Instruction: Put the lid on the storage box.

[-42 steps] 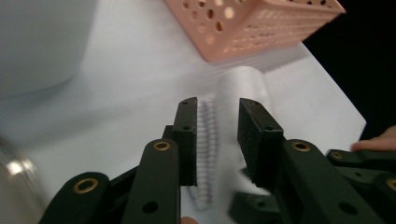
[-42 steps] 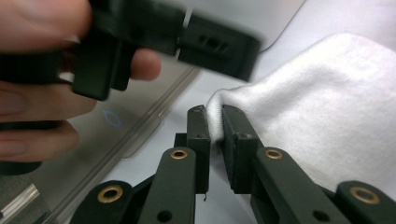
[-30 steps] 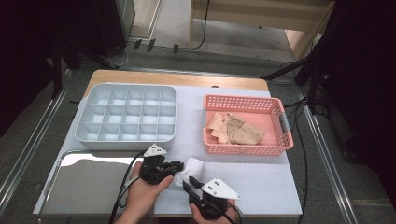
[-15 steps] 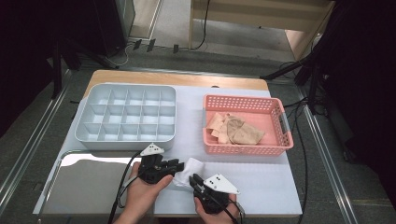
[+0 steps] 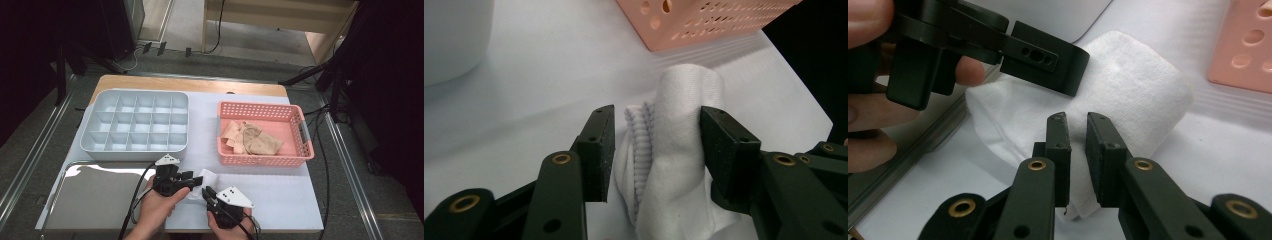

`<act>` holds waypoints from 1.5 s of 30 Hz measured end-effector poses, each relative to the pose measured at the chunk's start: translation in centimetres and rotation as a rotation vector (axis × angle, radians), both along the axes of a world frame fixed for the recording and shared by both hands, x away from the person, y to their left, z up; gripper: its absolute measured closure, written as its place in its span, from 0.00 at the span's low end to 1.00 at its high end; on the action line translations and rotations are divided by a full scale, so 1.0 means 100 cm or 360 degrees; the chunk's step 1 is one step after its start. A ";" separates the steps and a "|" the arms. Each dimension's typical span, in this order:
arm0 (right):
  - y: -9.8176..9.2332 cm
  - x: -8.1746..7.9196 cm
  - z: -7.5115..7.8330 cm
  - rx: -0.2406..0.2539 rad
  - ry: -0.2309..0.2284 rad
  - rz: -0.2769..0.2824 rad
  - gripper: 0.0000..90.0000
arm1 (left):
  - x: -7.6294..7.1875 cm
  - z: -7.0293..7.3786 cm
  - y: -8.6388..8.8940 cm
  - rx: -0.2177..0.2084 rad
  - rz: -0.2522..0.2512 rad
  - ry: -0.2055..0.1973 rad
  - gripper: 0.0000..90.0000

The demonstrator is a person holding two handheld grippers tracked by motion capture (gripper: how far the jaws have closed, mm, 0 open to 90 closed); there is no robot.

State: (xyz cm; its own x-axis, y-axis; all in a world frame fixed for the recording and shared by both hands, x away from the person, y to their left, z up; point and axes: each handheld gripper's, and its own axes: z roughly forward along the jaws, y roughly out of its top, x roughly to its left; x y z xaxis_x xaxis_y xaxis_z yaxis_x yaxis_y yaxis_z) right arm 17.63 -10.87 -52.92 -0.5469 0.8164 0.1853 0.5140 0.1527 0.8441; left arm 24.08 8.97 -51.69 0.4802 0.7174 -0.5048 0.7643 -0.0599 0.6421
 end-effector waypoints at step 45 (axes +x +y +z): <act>-0.043 0.002 0.009 0.0060 0.0020 -0.0117 0.99 | 0.005 -0.003 -0.010 -0.0025 -0.0135 0.0096 0.83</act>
